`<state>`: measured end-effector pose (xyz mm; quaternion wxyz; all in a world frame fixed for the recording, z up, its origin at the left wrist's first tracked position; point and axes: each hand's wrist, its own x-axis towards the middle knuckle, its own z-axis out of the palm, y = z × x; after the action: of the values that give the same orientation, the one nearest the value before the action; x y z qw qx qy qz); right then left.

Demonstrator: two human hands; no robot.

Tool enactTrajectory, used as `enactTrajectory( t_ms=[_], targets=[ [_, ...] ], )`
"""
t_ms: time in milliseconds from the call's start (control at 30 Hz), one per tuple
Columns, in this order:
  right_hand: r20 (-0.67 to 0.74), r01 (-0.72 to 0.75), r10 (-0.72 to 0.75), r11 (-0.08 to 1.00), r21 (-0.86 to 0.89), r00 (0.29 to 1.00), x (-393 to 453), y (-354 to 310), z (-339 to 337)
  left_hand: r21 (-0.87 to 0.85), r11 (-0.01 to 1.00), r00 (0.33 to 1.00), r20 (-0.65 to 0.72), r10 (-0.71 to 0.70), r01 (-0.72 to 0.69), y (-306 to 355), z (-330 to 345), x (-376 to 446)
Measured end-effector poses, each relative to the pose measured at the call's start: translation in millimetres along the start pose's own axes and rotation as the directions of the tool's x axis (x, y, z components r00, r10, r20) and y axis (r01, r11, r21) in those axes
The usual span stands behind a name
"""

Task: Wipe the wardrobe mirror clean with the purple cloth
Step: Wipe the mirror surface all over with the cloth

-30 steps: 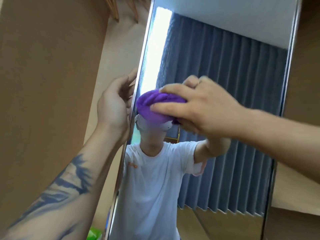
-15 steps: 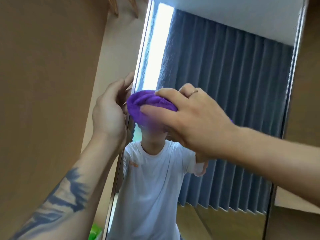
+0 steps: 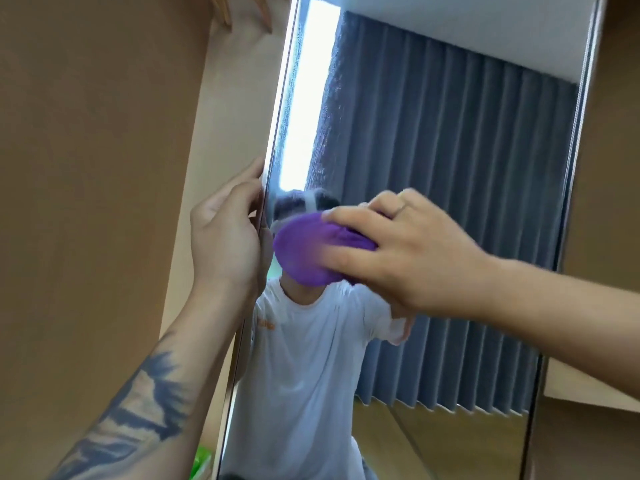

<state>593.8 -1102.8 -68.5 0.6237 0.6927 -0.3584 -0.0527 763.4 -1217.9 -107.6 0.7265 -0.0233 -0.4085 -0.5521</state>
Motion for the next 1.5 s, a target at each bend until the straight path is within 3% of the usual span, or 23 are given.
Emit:
enactTrajectory(
  t_ms=[100,200,267,300,333,400,433,500,533,600,700,767,833,933,1000,1033,1067,1133,1200,1267,1333,1400,1500],
  targets=[
    [-0.08,-0.173,0.168,0.983,-0.065,0.983,10,46,-8,-0.014,0.999,1.0,-0.007,-0.03,0.03,-1,-1,0],
    [-0.194,-0.528,0.518,0.849,0.004,0.833,11,81,-17,0.003,1.0,1.0,-0.016,-0.015,0.015,-4,-3,0],
    [-0.196,-0.64,0.638,0.766,0.064,0.744,4,68,-13,0.027,1.0,1.0,-0.015,0.005,-0.004,-6,-4,0],
    [-0.183,-0.633,0.636,0.77,0.085,0.749,0,51,-9,0.042,0.999,1.0,-0.014,0.015,-0.015,-8,-5,0],
    [-0.165,-0.569,0.577,0.817,0.095,0.8,-5,30,-5,0.051,0.998,1.0,-0.019,0.024,-0.023,-10,-5,1],
    [-0.104,-0.296,0.301,0.953,0.061,0.948,-20,-8,1,0.054,0.998,0.999,-0.026,0.025,-0.023,-11,-6,1],
    [-0.065,-0.153,0.156,0.987,0.037,0.986,-27,-19,3,0.051,0.999,1.0,-0.018,0.019,-0.018,-12,-7,1],
    [0.009,0.013,-0.013,1.0,-0.001,1.0,-31,-11,-1,0.061,0.998,1.0,0.005,0.026,-0.027,-13,-8,0],
    [0.023,0.012,-0.012,1.0,-0.023,1.0,-28,2,-4,0.08,0.996,0.999,0.01,0.048,-0.048,-14,-9,0],
    [-0.056,-0.163,0.159,0.985,-0.064,0.986,-18,36,-9,0.121,0.989,0.996,0.014,0.088,-0.089,-15,-11,-1],
    [-0.204,-0.574,0.555,0.817,-0.051,0.807,-8,80,-16,0.159,0.98,0.993,0.024,0.118,-0.12,-18,-14,-1],
    [-0.202,-0.652,0.64,0.758,0.008,0.741,-8,73,-11,0.164,0.978,0.992,0.025,0.127,-0.13,-19,-15,-1],
    [-0.177,-0.535,0.533,0.844,0.04,0.827,-16,41,-4,0.149,0.981,0.992,0.026,0.125,-0.127,-19,-15,-1],
    [-0.09,-0.144,0.147,0.989,0.036,0.985,-41,-5,6,0.153,0.979,0.991,0.02,0.13,-0.131,-18,-14,0],
    [-0.021,0.057,-0.057,0.998,0.005,0.998,-49,1,3,0.152,0.979,0.991,0.019,0.133,-0.134,-18,-13,-1],
    [0.003,0.09,-0.09,0.996,-0.023,0.996,-49,13,0,0.145,0.98,0.991,0.016,0.136,-0.137,-19,-13,-2],
    [-0.003,0.061,-0.061,0.997,-0.054,0.998,-46,27,-2,0.14,0.98,0.99,0.014,0.141,-0.142,-19,-13,-3],
    [-0.084,-0.152,0.145,0.985,-0.082,0.986,-37,59,-10,0.143,0.979,0.989,0.015,0.147,-0.147,-20,-12,-4],
    [-0.143,-0.393,0.38,0.917,-0.068,0.914,-31,74,-14,0.141,0.977,0.987,0.018,0.159,-0.16,-21,-12,-4],
    [-0.158,-0.5,0.489,0.865,-0.04,0.858,-32,59,-9,0.16,0.97,0.983,0.023,0.184,-0.185,-20,-12,-5],
    [-0.135,-0.414,0.409,0.91,-0.006,0.902,-41,23,-1,0.173,0.963,0.979,0.027,0.204,-0.205,-18,-10,-8],
    [-0.078,-0.218,0.219,0.976,0.029,0.973,-55,-8,4,0.191,0.958,0.977,0.031,0.212,-0.214,-16,-9,-11],
    [-0.086,-0.005,0.007,1.0,0.017,0.996,-63,3,2,0.212,0.952,0.975,0.032,0.219,-0.221,-15,-8,-14]
  ],
)
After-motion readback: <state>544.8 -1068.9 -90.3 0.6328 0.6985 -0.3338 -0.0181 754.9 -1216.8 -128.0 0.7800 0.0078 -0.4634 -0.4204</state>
